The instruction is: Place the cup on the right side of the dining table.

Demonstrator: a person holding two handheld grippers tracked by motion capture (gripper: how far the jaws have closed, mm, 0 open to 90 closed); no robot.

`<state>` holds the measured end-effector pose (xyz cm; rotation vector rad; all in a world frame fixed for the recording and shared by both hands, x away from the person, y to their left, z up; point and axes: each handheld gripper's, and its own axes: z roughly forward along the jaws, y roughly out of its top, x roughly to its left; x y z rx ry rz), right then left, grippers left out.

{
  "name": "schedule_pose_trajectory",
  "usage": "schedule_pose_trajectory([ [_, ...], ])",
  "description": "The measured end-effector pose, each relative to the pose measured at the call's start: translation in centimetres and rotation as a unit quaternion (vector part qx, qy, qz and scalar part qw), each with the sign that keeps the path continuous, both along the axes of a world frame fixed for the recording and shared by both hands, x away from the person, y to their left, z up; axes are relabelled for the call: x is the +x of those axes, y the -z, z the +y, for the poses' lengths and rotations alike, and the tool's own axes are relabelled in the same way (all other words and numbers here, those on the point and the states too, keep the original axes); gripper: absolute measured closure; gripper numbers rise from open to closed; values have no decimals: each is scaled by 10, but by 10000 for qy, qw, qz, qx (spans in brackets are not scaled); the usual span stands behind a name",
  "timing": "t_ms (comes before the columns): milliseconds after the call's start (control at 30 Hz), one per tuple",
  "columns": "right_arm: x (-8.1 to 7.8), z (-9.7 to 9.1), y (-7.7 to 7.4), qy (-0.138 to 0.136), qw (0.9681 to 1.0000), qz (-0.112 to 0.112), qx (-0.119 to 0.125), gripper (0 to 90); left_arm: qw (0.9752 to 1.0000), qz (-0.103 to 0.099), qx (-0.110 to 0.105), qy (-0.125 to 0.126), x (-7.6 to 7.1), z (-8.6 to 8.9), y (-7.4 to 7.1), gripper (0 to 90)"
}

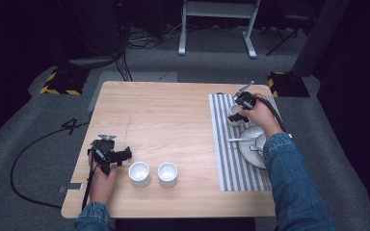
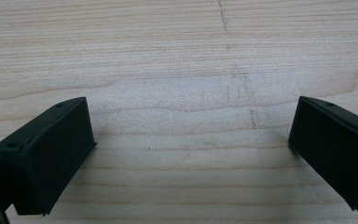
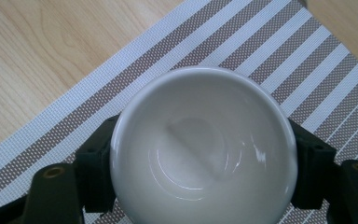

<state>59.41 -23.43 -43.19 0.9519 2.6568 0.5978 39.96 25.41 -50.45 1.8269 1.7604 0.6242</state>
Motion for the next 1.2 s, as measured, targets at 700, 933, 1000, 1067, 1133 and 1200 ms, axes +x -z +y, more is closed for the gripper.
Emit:
schedule_pose_trajectory([
  [700, 3, -10, 12, 389, 9985, 223, 310, 265, 10000, 2, 3, 0, 0, 0, 0, 1],
  [933, -1, -5, 3, 519, 9981, 10, 317, 224, 10000, 2, 3, 0, 0, 0, 0, 2],
  [1000, -3, -5, -3, 515, 9982, -74, 309, 215, 10000, 2, 3, 0, 0, 0, 0, 2],
  [1067, -7, -4, -10, 490, 9982, -185, 298, 212, 10000, 2, 2, -1, 0, 0, 0, 2],
  [1133, -10, -4, -18, 444, 9981, -286, 321, 214, 10000, 2, 3, -1, 0, 0, 0, 2],
  [1200, -15, -3, -26, 413, 9977, -346, 401, 216, 10000, 2, 3, -1, 0, 0, 0, 2],
])
